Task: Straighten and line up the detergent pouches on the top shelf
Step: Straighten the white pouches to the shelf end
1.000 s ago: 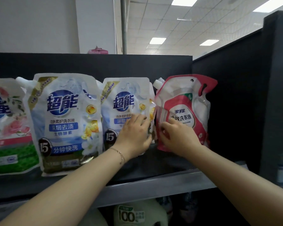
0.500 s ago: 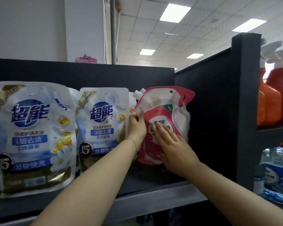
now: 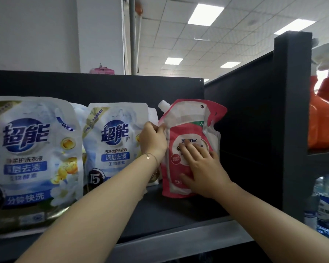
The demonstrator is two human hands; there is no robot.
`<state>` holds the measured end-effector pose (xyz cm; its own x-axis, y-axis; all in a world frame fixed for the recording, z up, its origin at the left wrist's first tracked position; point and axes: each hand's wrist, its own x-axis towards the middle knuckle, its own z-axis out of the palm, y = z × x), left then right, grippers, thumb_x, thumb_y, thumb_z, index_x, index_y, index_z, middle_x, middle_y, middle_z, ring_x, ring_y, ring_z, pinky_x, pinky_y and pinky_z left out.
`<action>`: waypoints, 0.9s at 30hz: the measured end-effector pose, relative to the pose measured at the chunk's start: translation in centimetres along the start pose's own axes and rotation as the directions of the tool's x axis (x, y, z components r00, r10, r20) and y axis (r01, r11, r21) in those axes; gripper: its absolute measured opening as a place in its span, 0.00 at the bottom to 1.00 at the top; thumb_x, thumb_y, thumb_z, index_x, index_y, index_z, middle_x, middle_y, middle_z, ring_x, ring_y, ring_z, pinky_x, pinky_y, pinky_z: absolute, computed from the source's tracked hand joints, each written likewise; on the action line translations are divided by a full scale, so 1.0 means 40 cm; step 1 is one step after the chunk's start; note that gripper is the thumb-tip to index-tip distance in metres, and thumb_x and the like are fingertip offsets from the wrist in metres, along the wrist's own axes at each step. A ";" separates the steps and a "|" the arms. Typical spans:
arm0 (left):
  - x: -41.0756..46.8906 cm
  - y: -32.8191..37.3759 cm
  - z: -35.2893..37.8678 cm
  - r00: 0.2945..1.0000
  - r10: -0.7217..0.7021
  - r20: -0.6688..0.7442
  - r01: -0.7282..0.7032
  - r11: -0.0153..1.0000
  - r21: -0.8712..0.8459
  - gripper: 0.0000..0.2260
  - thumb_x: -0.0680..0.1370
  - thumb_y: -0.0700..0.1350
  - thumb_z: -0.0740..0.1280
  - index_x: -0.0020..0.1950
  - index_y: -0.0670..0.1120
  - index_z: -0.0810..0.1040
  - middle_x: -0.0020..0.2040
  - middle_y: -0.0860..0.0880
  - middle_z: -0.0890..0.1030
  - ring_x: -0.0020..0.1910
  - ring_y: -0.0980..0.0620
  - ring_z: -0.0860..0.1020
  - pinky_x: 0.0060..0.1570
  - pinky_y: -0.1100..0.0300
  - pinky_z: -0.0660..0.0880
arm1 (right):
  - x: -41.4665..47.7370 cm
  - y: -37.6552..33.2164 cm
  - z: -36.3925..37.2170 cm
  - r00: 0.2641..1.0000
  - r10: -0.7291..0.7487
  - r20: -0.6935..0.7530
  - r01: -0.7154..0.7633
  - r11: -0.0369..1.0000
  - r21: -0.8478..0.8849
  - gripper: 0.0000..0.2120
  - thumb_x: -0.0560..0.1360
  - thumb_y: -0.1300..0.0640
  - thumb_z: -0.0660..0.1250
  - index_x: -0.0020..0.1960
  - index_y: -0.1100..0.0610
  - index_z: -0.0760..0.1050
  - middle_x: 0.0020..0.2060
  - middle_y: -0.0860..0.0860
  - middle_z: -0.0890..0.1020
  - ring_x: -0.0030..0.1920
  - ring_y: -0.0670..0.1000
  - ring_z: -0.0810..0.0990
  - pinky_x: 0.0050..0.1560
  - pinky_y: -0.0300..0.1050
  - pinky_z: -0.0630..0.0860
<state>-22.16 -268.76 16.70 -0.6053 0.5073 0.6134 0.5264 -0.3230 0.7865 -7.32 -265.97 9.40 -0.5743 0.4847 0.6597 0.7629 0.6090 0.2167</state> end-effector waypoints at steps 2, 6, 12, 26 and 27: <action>-0.005 0.000 -0.001 0.999 0.049 0.006 -0.049 0.997 0.066 0.11 0.80 0.49 0.62 0.44 0.43 0.68 0.35 0.51 0.71 0.36 0.51 0.70 0.40 0.58 0.65 | 0.006 0.000 -0.012 1.000 -0.008 -0.025 0.009 0.999 0.050 0.38 0.76 0.39 0.60 0.78 0.51 0.48 0.77 0.49 0.55 0.75 0.55 0.56 0.69 0.59 0.58; -0.033 -0.005 -0.009 0.950 0.310 -0.020 -0.309 0.949 0.062 0.08 0.79 0.37 0.61 0.53 0.45 0.63 0.49 0.48 0.71 0.46 0.51 0.73 0.40 0.65 0.70 | 0.026 0.019 -0.034 0.990 0.018 -0.139 0.010 0.981 0.193 0.33 0.75 0.42 0.64 0.75 0.53 0.58 0.73 0.50 0.60 0.70 0.54 0.60 0.68 0.58 0.63; -0.064 -0.065 0.013 0.562 0.780 0.275 -0.813 0.458 0.361 0.23 0.77 0.44 0.59 0.71 0.40 0.64 0.73 0.42 0.64 0.74 0.46 0.59 0.72 0.51 0.57 | 0.041 0.045 -0.031 0.987 0.049 -0.154 -0.017 0.979 0.204 0.50 0.73 0.37 0.64 0.76 0.56 0.33 0.74 0.47 0.31 0.71 0.43 0.28 0.72 0.45 0.35; -0.052 -0.188 0.083 0.604 0.583 0.544 -0.792 0.362 0.492 0.33 0.80 0.65 0.40 0.78 0.48 0.39 0.78 0.48 0.39 0.77 0.50 0.39 0.73 0.52 0.39 | 0.088 0.083 0.076 0.984 0.092 -0.153 -0.016 0.898 0.440 0.57 0.68 0.33 0.65 0.71 0.46 0.20 0.73 0.47 0.27 0.75 0.46 0.32 0.74 0.43 0.46; -0.051 -0.190 0.083 0.613 0.578 0.539 -0.787 0.387 0.481 0.33 0.79 0.66 0.39 0.78 0.49 0.38 0.78 0.49 0.37 0.77 0.50 0.37 0.73 0.53 0.37 | 0.092 0.083 0.081 0.982 0.092 -0.165 -0.011 0.901 0.434 0.56 0.67 0.31 0.62 0.71 0.45 0.20 0.73 0.46 0.26 0.75 0.47 0.32 0.74 0.43 0.45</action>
<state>-22.97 -264.69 9.23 0.2545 0.5549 0.7921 0.9670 -0.1402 -0.2125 -7.87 -260.14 10.19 -0.4447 0.4283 0.7867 0.5647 0.8158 -0.1250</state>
